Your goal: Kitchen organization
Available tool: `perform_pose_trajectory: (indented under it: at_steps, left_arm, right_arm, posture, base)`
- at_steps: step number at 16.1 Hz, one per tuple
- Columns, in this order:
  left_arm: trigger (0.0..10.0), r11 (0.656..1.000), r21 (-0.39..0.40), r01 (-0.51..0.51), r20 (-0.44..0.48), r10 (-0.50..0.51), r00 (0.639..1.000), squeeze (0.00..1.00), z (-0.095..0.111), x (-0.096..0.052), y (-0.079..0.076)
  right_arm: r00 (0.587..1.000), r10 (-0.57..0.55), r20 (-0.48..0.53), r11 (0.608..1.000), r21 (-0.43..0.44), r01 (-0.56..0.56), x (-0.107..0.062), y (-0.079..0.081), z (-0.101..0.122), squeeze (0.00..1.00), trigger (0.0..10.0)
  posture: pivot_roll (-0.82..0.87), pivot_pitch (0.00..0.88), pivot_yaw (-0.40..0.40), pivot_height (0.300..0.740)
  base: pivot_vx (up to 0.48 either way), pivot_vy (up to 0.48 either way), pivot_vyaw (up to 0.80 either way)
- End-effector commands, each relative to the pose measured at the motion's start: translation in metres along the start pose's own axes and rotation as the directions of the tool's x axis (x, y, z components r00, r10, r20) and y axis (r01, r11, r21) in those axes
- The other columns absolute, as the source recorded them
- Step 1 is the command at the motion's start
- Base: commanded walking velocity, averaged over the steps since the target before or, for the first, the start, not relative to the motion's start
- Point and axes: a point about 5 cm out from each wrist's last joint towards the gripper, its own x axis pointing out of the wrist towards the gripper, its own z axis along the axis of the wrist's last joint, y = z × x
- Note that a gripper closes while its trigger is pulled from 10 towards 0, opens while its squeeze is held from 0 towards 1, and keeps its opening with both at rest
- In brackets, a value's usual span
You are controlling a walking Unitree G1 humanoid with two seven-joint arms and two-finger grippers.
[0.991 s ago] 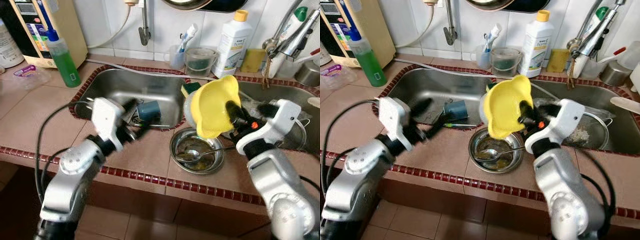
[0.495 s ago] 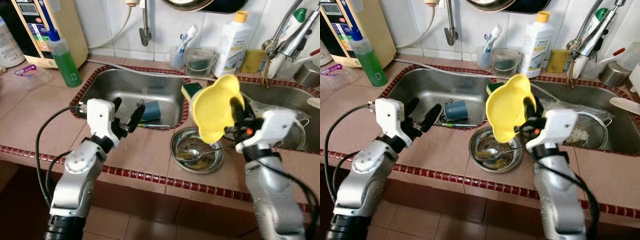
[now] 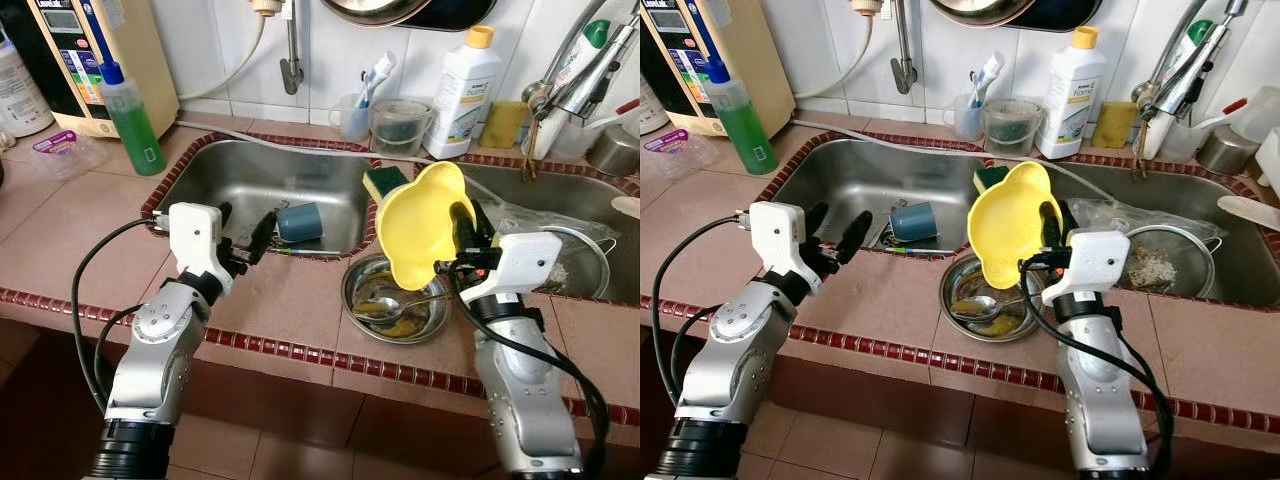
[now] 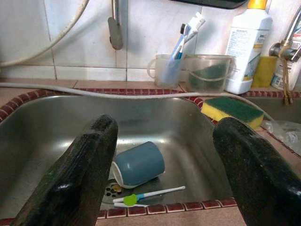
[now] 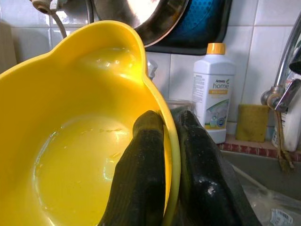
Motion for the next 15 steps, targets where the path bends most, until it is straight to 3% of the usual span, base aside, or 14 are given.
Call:
perform_pose_trajectory:
  at_steps: [1, 10, 15]
  left_arm:
    - [10.0, 1.0, 0.007, 0.002, -0.002, -0.002, 1.0, 0.0, 0.001, 0.002, 0.001]
    - [10.0, 1.0, 0.004, 0.028, -0.014, -0.028, 1.0, 0.0, -0.003, 0.002, -0.004]
    - [10.0, 0.993, 0.009, 0.117, -0.016, -0.116, 0.993, 0.0, -0.004, -0.001, -0.015]
  right_arm:
    - [0.999, 0.014, 0.037, 1.0, -0.003, -0.014, 0.004, 0.004, 0.005, 0.0, 10.0]
    - [0.999, 0.011, 0.046, 1.0, -0.014, -0.011, 0.006, 0.006, 0.0, 0.0, 10.0]
    - [0.999, 0.014, 0.03, 1.0, -0.016, -0.014, 0.006, 0.007, -0.005, 0.0, 10.0]
  posture:
    - [-0.14, 0.094, 0.046, 0.74]
    - [-0.15, 0.097, 0.045, 0.74]
    - [-0.14, 0.092, 0.04, 0.74]
  base:
    - [0.0, 0.439, 0.0]
    - [0.0, 0.442, 0.0]
    - [0.0, 0.0, 0.0]
